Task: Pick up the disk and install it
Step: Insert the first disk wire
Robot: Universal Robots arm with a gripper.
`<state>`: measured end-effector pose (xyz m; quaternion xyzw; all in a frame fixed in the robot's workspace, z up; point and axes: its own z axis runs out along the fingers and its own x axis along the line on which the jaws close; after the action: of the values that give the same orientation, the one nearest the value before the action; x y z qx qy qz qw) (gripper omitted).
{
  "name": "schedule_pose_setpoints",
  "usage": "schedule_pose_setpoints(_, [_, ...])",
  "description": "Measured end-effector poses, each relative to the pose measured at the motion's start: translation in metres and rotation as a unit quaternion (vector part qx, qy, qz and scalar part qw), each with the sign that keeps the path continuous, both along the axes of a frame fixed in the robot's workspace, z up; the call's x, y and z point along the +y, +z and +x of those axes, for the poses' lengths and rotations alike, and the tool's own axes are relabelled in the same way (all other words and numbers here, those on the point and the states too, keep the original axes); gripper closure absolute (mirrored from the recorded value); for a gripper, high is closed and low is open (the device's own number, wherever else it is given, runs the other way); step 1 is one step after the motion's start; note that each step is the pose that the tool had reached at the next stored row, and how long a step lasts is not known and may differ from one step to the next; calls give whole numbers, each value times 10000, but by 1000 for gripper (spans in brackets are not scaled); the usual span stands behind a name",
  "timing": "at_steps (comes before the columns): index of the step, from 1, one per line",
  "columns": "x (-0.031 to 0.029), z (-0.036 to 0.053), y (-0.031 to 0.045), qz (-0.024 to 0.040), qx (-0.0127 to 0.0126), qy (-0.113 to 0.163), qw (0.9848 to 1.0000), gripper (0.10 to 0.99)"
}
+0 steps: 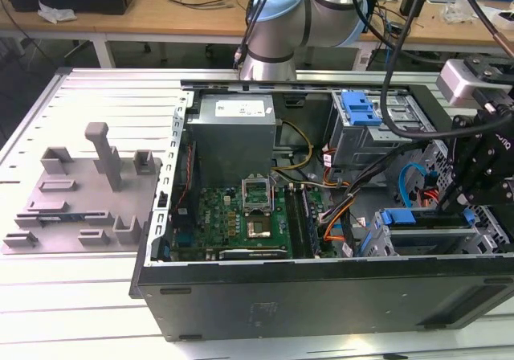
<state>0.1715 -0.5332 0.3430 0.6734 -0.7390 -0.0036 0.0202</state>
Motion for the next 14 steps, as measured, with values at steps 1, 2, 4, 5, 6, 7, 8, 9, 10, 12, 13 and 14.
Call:
schedule_pose_setpoints(1, [-1, 0, -4, 0, 0, 0, 10000, 925])
schedule_pose_setpoints(2, [-10, 0, -4, 0, 0, 0, 10000, 925])
schedule_pose_setpoints(4, [-25, -1, -42, 3, 0, 0, 10000, 925])
schedule_pose_setpoints(5, [-25, -1, -42, 3, 0, 0, 10000, 855])
schedule_pose_setpoints(6, [-25, -1, -32, -1, 0, 0, 10000, 788])
schedule_pose_setpoints(7, [-25, -1, -22, 2, 0, 1, 10000, 788])
schedule_pose_setpoints(8, [-25, -1, 7, 1, 0, 2, 10000, 788])
schedule_pose_setpoints(9, [-25, -1, 37, 0, -1, 4, 10000, 788])
schedule_pose_setpoints(10, [-25, -1, 60, 1, 0, 6, 10000, 788])
schedule_pose_setpoints(12, [-23, -1, 123, 0, -2, 10, 10000, 788])
schedule_pose_setpoints(13, [-23, -1, 163, 0, -3, 13, 10000, 788])
schedule_pose_setpoints(14, [-23, -1, 197, 0, -4, 15, 10000, 788])
